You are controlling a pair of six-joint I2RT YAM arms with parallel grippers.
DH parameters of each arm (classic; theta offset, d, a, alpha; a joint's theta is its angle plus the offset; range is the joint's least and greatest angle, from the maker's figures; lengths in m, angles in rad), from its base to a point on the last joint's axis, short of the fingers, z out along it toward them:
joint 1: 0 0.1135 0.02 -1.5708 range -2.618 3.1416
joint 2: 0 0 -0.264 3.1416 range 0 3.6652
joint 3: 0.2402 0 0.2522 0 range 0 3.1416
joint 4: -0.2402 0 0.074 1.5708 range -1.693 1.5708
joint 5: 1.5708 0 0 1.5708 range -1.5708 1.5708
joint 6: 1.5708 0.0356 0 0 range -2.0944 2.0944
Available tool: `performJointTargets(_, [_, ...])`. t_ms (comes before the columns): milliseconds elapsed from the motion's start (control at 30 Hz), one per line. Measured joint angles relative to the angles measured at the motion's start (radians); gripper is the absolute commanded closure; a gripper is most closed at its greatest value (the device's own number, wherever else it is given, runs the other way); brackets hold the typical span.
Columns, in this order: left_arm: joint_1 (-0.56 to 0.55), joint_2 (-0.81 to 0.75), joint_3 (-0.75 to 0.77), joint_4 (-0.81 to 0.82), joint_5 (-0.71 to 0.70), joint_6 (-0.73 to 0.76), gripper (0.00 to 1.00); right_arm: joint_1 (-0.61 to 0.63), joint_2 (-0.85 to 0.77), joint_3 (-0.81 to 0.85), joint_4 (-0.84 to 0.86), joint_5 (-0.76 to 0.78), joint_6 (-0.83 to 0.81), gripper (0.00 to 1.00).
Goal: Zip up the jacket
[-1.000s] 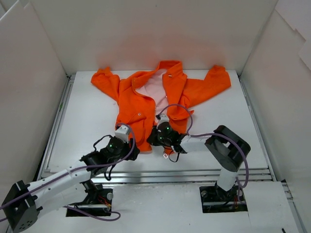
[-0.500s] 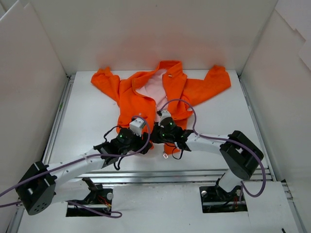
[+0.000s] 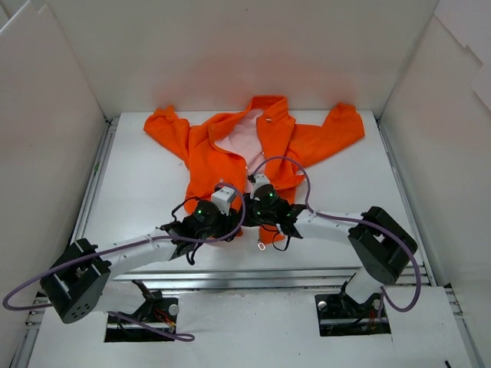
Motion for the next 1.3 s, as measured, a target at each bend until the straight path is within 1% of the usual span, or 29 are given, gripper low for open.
performJointTargets(233, [0.01,0.039,0.006,0.026,0.015,-0.001,0.64,-0.007,-0.036,0.0,0.0,-0.022,0.0,1.0])
performJointTargets(333, [0.019,0.054,0.012,0.037,0.029,-0.002,0.68,-0.008,-0.041,0.0,0.0,-0.027,0.001,1.0])
performJointTargets(400, [0.023,0.056,0.012,0.042,0.036,-0.003,0.64,-0.008,-0.041,0.0,0.0,-0.029,0.001,1.0])
performJointTargets(433, [0.027,0.056,0.012,0.045,0.042,-0.006,0.59,-0.01,-0.041,0.0,0.0,-0.03,0.003,1.0])
performJointTargets(533, [0.041,0.057,0.012,0.056,0.069,-0.02,0.57,-0.014,-0.041,0.0,0.003,-0.036,0.013,1.0])
performJointTargets(667, [0.043,0.06,0.012,0.071,0.085,-0.033,0.64,-0.02,-0.041,0.0,0.023,-0.047,0.024,1.0])
performJointTargets(700, [0.044,0.06,0.011,0.074,0.086,-0.035,0.69,-0.02,-0.041,0.0,0.026,-0.05,0.027,1.0])
performJointTargets(800, [0.046,0.065,0.009,0.086,0.085,-0.045,0.76,-0.02,-0.041,0.0,0.035,-0.056,0.036,1.0])
performJointTargets(833, [0.046,0.068,0.009,0.09,0.085,-0.046,0.82,-0.021,-0.041,0.0,0.036,-0.057,0.038,1.0])
performJointTargets(867, [0.046,0.071,0.009,0.093,0.085,-0.051,0.86,-0.021,-0.041,0.0,0.037,-0.058,0.04,1.0])
performJointTargets(900, [0.046,0.072,0.008,0.097,0.085,-0.055,0.98,-0.021,-0.041,-0.001,0.037,-0.058,0.042,1.0])
performJointTargets(933, [0.047,0.073,0.007,0.099,0.083,-0.058,1.0,-0.023,-0.041,-0.001,0.038,-0.06,0.042,1.0])
performJointTargets(1100, [0.055,0.066,0.0,0.105,0.08,-0.063,1.0,-0.027,-0.042,-0.002,0.039,-0.064,0.043,1.0])
performJointTargets(1233, [0.066,0.036,-0.041,0.142,0.087,-0.077,1.0,-0.031,-0.047,-0.002,0.037,-0.068,0.042,1.0])
performJointTargets(1267, [0.07,0.028,-0.053,0.156,0.092,-0.08,1.0,-0.032,-0.05,-0.002,0.035,-0.071,0.042,0.98])
performJointTargets(1300, [0.074,0.02,-0.064,0.172,0.097,-0.086,1.0,-0.032,-0.056,-0.002,0.031,-0.072,0.042,0.8])
